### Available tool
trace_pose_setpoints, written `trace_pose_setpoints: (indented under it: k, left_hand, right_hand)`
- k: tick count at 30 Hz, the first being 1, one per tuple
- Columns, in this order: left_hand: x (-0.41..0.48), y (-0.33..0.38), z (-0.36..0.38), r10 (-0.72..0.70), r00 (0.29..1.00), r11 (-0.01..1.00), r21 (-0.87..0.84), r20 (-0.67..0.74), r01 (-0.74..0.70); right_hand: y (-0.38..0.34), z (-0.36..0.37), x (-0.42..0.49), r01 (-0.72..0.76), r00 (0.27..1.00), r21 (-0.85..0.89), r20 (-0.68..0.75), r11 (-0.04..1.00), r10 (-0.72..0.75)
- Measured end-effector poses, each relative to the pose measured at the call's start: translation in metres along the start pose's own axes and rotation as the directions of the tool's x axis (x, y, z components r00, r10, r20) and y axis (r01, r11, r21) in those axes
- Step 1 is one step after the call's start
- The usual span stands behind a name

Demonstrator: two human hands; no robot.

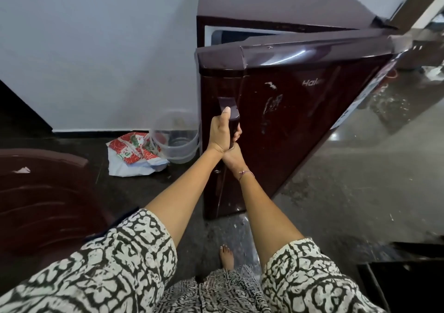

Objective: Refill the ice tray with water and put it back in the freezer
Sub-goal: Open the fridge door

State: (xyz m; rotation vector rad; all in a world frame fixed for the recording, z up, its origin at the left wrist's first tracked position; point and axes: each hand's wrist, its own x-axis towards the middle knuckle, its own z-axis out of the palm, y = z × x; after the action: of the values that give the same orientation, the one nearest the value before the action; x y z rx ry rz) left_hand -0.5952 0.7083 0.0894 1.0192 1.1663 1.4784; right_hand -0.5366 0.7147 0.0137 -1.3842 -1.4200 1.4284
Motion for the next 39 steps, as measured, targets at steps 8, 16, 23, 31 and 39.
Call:
trace_pose_setpoints:
  k: [8,16,23,31,39]
  left_hand:
    - [-0.037,0.003,0.011,-0.062,0.977,0.998,-0.003,0.205,0.064]
    - [-0.072,0.004,0.029,-0.104,0.954,0.993,-0.017,0.283,0.113]
    - [-0.104,0.005,0.051,-0.111,0.948,0.993,-0.012,0.3,0.12]
    - [-0.142,0.0,0.084,-0.151,0.923,0.988,0.028,0.355,0.151]
    - [-0.195,0.011,0.112,-0.247,0.916,0.961,0.2,0.317,0.19]
  right_hand:
    - [0.014,-0.012,-0.042,0.028,0.991,-0.015,-0.13,1.0,-0.029]
    - [0.025,-0.031,-0.082,0.022,0.982,-0.065,-0.185,0.998,-0.034]
    - [0.029,-0.053,-0.116,-0.003,0.982,-0.114,-0.188,0.994,-0.019]
    - [0.029,-0.078,-0.168,-0.011,0.963,-0.066,-0.268,0.998,-0.007]
    - [0.035,-0.095,-0.219,0.0,0.871,0.025,-0.491,1.0,0.012]
